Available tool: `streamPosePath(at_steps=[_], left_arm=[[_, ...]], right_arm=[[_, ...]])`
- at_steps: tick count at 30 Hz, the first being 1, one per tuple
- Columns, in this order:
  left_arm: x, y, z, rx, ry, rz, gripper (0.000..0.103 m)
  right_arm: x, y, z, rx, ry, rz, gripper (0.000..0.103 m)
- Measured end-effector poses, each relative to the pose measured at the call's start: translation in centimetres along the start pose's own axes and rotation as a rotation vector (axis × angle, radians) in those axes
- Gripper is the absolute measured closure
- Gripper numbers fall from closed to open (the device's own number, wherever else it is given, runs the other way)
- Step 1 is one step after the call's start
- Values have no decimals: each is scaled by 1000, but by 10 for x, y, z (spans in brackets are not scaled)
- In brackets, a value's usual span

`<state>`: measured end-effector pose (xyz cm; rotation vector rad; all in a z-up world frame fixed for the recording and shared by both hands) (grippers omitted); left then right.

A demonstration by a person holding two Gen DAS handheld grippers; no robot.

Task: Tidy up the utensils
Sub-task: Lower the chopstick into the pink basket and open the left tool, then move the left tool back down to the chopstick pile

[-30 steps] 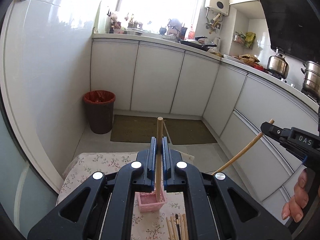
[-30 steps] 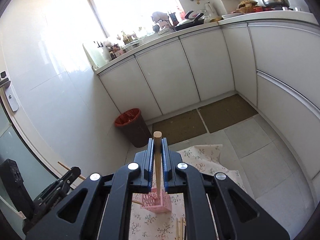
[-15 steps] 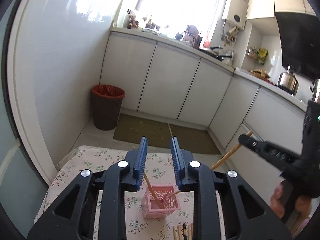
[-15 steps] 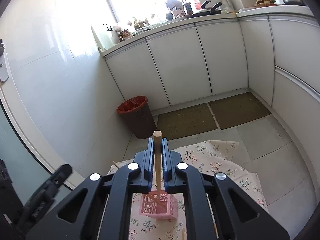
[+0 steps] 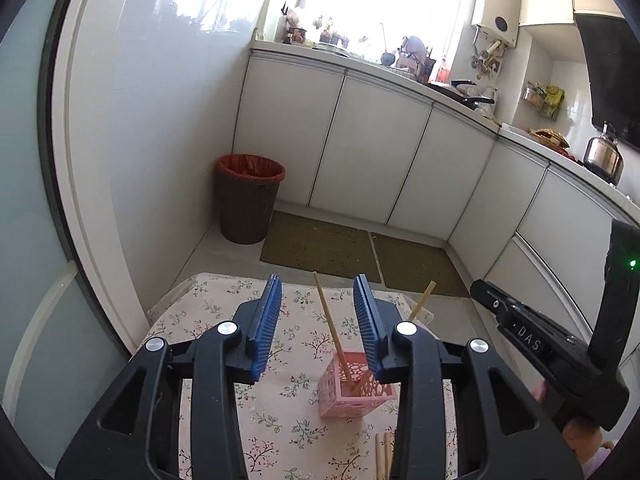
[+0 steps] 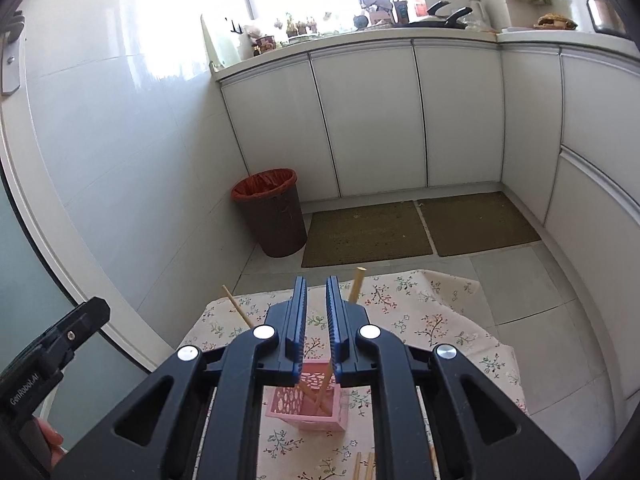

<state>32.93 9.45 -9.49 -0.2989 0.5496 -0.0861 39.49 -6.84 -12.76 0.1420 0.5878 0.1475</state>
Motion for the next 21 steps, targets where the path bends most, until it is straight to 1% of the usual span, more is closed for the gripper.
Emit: streamPosePath(at_steps=[1, 3, 4, 5, 6, 7, 8, 9, 10, 12, 13, 14, 17, 19, 20, 21], left_arm=[[0, -1, -1, 5, 6, 2, 68], [-1, -6, -4, 14, 28, -1, 65], [-2, -10, -7, 20, 41, -6, 64], [-2, -13, -8, 25, 51, -8, 61], [-3, -17, -10, 31, 60, -10, 54], [-4, -21, -11, 34, 67, -16, 50], [-5, -25, -13, 37, 72, -22, 42], [-8, -30, -16, 46, 74, -27, 37], [-8, -34, -16, 54, 75, -27, 37], [-12, -42, -20, 67, 79, -23, 35], [-13, -44, -22, 65, 82, -22, 33], [-14, -46, -24, 61, 86, -23, 29], [-17, -51, -31, 54, 95, -25, 24], [-17, -54, -35, 51, 102, -26, 19], [-15, -56, -39, 46, 111, -23, 15], [-14, -57, -41, 42, 122, -24, 9]], right_arm=[[-5, -1, 0, -11, -11, -17, 85], [-19, -4, 2, -20, -42, -47, 66], [-25, -5, 2, -23, -54, -64, 63], [-30, -8, 2, -26, -60, -77, 59], [-34, -9, 2, -28, -58, -86, 57], [-37, -11, 0, -29, -51, -99, 57], [-41, -13, -1, -30, -45, -110, 53], [-45, -16, -3, -29, -41, -124, 47], [-49, -20, -4, -25, -42, -138, 44], [-59, -28, -9, -16, -54, -175, 30], [-63, -33, -11, -11, -58, -193, 26], [-69, -39, -14, -3, -61, -213, 21], [-82, -57, -24, 29, -68, -266, 12], [-86, -68, -30, 39, -54, -278, 10], [-88, -73, -34, 41, -43, -283, 7], [-89, -77, -38, 42, -33, -288, 6]])
Point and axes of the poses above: each gripper's, at about its wrist camera, not at the fingertips, and x roughly the way its jaws point, y to its left, z to its top, the point moved 6 cm from there along x, roughly the way its jaws point, and after that the axes turned 5 degrees about -x, right-handed, at the moved point
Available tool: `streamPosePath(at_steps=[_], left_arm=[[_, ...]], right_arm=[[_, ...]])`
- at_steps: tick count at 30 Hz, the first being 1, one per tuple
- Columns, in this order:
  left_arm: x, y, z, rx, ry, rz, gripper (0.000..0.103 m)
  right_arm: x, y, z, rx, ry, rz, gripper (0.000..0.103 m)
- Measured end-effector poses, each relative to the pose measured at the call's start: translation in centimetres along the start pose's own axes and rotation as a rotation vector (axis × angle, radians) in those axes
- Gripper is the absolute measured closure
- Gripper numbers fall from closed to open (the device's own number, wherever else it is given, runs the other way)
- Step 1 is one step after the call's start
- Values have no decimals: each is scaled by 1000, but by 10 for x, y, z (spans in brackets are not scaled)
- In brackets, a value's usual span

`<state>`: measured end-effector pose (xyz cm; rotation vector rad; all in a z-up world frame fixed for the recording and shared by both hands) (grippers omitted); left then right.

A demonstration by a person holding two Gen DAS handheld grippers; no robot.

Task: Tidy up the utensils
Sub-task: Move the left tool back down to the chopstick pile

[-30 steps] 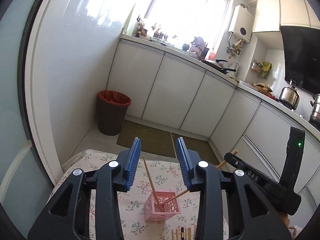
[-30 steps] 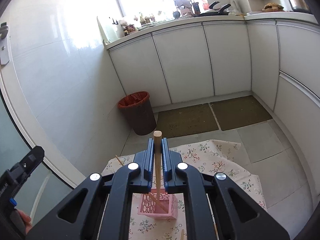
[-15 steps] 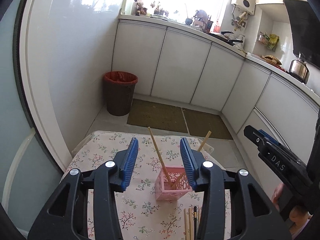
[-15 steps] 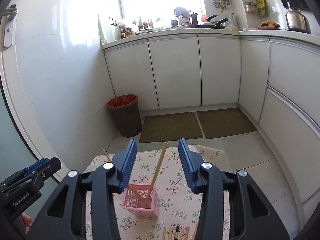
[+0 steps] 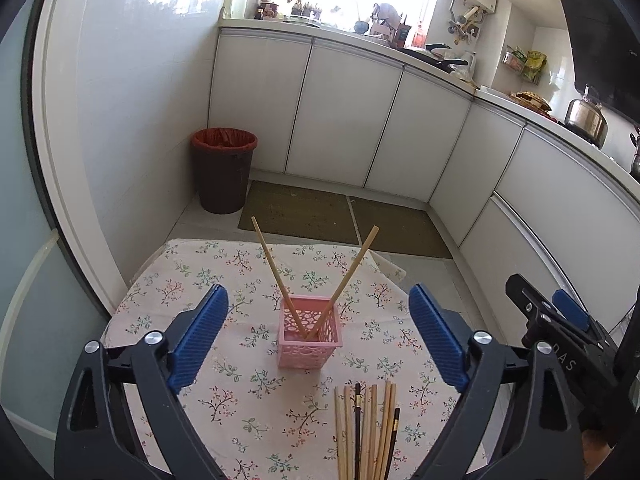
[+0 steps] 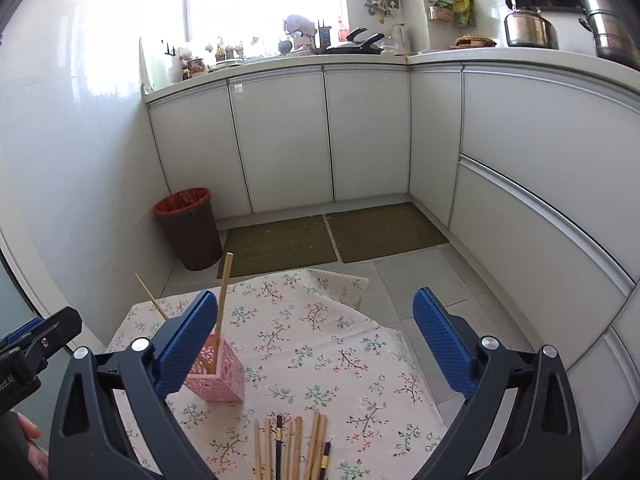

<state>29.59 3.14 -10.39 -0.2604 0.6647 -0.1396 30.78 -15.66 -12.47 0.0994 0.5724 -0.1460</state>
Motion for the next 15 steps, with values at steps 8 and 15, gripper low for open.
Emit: streamPosePath(at_steps=[8, 15], left_arm=[[56, -18, -57, 23, 344, -49, 7], [136, -3, -138, -14, 654, 72, 8]], right_arm=[[31, -48, -81, -36, 287, -106, 6], [65, -111, -154, 262, 572, -45, 6]])
Point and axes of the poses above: each gripper's, at about its wrist camera, not at the fingertips, and x roughly the way its jaws point, y to its left, z to its top, the point moved 6 cm from there along x, roughly the way its jaws point, and after that the axes turned 5 degrees about -x, right-handed, at the moved point
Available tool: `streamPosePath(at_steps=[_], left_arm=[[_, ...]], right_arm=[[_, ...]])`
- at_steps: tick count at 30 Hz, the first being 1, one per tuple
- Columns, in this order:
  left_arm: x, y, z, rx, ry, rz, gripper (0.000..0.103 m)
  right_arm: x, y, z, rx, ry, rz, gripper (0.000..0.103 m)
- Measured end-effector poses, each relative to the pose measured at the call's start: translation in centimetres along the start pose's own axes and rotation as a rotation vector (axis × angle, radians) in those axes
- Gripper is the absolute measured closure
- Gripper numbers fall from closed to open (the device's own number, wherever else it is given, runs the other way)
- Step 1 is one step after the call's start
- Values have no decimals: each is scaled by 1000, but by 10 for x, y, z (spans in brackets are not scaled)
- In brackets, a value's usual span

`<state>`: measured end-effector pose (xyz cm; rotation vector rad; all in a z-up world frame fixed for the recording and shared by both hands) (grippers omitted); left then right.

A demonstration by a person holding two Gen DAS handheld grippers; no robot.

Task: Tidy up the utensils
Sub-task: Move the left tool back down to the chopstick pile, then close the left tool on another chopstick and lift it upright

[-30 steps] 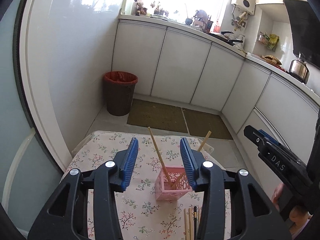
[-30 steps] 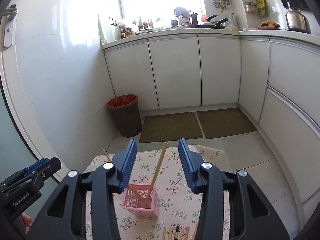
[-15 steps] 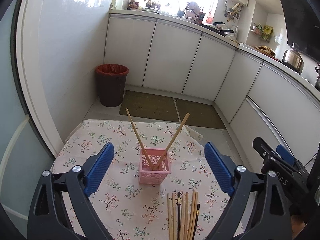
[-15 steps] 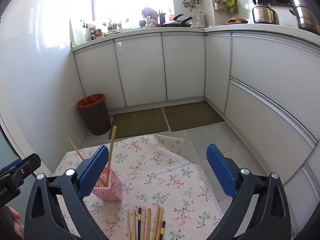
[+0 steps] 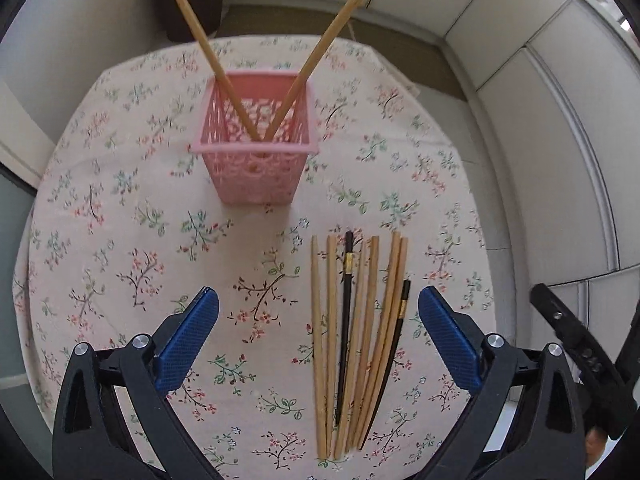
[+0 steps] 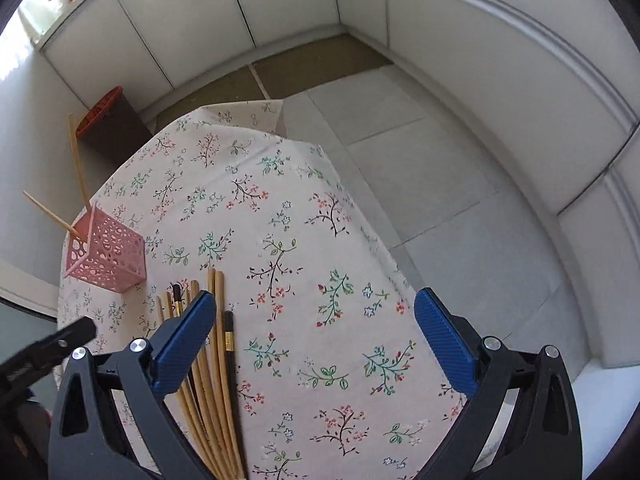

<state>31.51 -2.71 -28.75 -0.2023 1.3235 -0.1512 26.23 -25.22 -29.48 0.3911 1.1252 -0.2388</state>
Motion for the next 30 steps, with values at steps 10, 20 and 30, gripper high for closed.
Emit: streamPosePath(at_steps=[10, 20, 30], left_arm=[[68, 15, -4, -67, 72, 142, 55], [94, 8, -1, -47, 76, 168, 78], [95, 7, -13, 52, 30, 179, 99]], right_arm=[[19, -5, -4, -14, 67, 25, 6], [30, -8, 4, -26, 61, -25, 7], [75, 30, 17, -30, 132, -3, 14]])
Point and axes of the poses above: each gripper's, at about its wrist camera, not at the fingertips, and x roughly the way its jaws point, y to its left, z to its top, the point moved 6 cm from there along x, roughly the way its jaws point, and after that the axes turned 5 degrees about -x, right-handed, at the moved point
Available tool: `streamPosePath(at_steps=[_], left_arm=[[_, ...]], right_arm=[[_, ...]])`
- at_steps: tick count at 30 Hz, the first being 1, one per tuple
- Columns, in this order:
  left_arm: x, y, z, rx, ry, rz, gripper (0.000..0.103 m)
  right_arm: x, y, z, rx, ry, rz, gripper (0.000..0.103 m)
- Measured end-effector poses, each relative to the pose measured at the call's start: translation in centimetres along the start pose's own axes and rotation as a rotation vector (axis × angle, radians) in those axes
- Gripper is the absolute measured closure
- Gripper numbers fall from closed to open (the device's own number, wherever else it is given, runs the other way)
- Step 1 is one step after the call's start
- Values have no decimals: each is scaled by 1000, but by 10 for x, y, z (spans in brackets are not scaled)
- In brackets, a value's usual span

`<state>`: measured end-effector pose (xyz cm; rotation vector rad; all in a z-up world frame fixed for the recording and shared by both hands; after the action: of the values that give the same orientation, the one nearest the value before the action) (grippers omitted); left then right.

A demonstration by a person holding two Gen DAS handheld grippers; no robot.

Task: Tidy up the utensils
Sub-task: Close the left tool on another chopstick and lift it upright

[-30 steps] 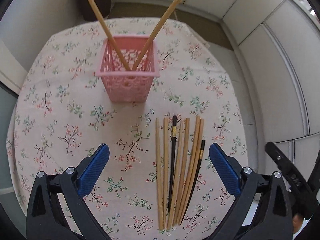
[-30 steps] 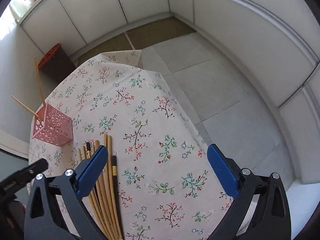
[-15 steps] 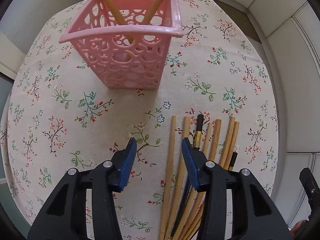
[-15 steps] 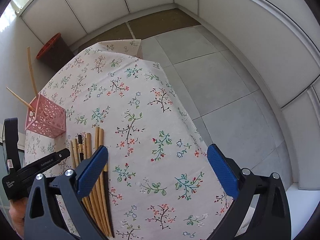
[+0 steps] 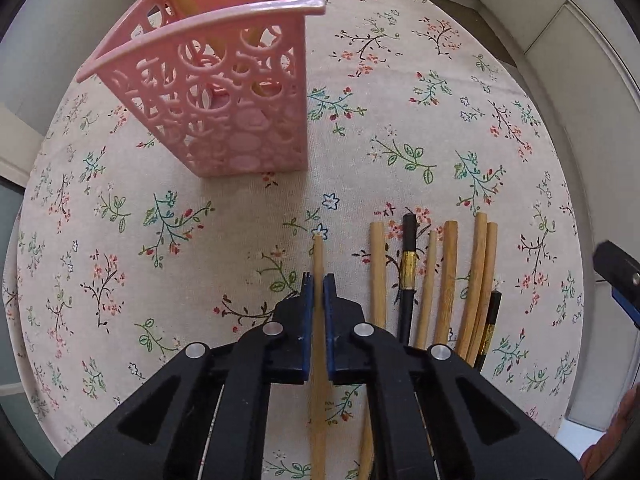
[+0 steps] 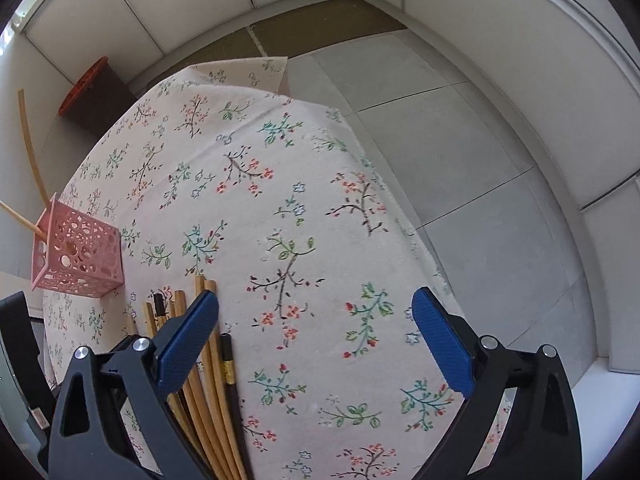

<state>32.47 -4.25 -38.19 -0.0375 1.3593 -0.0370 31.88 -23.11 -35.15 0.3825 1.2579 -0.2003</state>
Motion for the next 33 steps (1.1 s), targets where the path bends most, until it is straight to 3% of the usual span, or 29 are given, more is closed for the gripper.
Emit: streamPosePath(at_steps=[1, 5, 6, 15, 20, 22, 23, 25, 29, 33], left_arm=[[-1, 2, -3, 1, 3, -6, 99], [-16, 20, -16, -17, 0, -47, 99], [-22, 25, -17, -19, -9, -58, 99], [-65, 55, -16, -40, -73, -126, 99], [-76, 76, -14, -58, -76, -133, 99], [-81, 84, -16, -64, -78, -130, 99], [-83, 85, -16, -63, -82, -126, 99], [-89, 83, -16, -59, -95, -125, 99], [-109, 80, -10, -37, -143, -133, 99], [-138, 78, -10, -16, -200, -158, 99]], right_arm=[[6, 5, 0, -2, 22, 16, 19], [35, 23, -4, 25, 157, 102, 66], [41, 26, -4, 34, 179, 114, 72], [54, 55, -2, 30, 177, 141, 74], [58, 63, -4, -8, 167, 86, 74], [60, 73, -6, -48, 157, 42, 82], [62, 79, -7, -77, 147, 2, 91], [61, 88, -11, -125, 125, -29, 94], [55, 92, -20, -106, 148, 48, 95], [14, 89, -24, -86, 85, 147, 95]])
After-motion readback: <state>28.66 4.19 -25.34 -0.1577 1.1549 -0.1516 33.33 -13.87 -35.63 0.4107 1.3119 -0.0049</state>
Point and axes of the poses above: each gripper's, at about its wrist camera, not at the fingertips, and x roughly the way its jaws point, y to its left, z to its top, the point moved 6 cm from there along x, roughly the way its jaws point, and after that the axes turned 5 degrees about -x, right-handed, at the moved point
